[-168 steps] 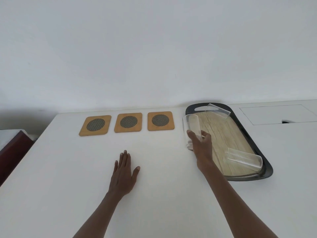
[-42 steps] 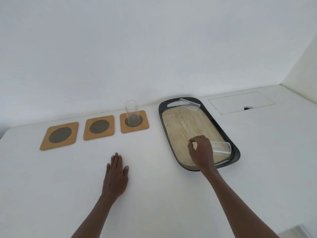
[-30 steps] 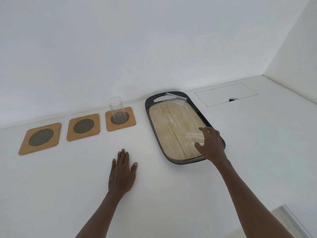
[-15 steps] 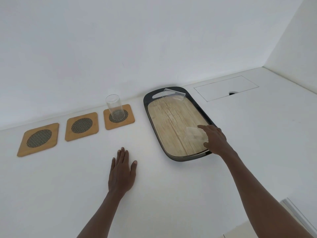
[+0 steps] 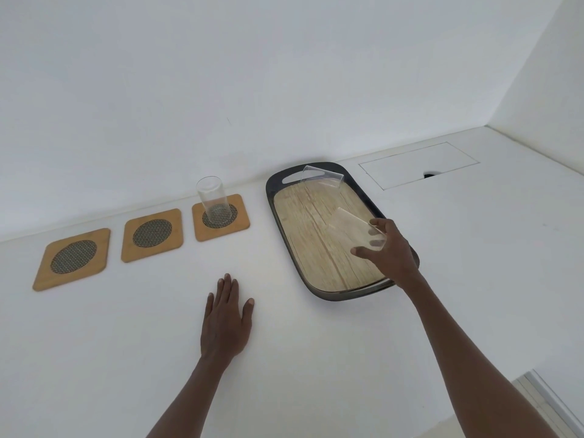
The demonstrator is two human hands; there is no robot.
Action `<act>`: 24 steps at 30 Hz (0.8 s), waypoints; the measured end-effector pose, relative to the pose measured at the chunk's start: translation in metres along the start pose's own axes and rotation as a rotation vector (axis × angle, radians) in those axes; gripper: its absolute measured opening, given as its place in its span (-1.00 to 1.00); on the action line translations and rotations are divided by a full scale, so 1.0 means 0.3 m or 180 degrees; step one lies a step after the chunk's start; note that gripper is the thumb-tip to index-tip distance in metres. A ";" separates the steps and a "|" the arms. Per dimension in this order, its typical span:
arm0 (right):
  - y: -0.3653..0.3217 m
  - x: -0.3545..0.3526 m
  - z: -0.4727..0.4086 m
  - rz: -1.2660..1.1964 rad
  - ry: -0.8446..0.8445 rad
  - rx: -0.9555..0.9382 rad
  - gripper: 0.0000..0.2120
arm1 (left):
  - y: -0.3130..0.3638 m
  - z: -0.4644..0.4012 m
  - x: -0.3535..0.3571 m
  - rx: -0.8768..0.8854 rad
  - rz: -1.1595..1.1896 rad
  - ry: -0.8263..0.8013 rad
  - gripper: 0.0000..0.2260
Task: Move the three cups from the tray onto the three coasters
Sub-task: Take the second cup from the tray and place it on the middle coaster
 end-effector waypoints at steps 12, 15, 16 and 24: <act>-0.040 0.083 0.064 -0.2482 0.0241 0.0406 -0.33 | 0.001 0.008 -0.001 0.0008 -0.0024 -0.0018 -0.32; -0.067 0.109 0.074 -0.2838 0.0132 0.0444 -0.43 | -0.004 0.006 -0.004 -0.0020 -0.0025 0.0007 -0.32; -0.073 0.121 0.071 -0.2963 0.0112 0.0487 -0.42 | -0.008 0.003 -0.009 -0.0041 -0.0027 0.0021 -0.32; -0.079 0.162 0.064 -0.3877 -0.0069 0.0765 -0.41 | 0.006 0.005 -0.006 -0.0010 -0.0017 -0.0021 -0.32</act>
Point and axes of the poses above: each hand's wrist, its own z-axis away from the middle knuckle, its own x-axis out of the palm, y = z × x, the point moved 6 cm from there along -z, towards the middle knuckle
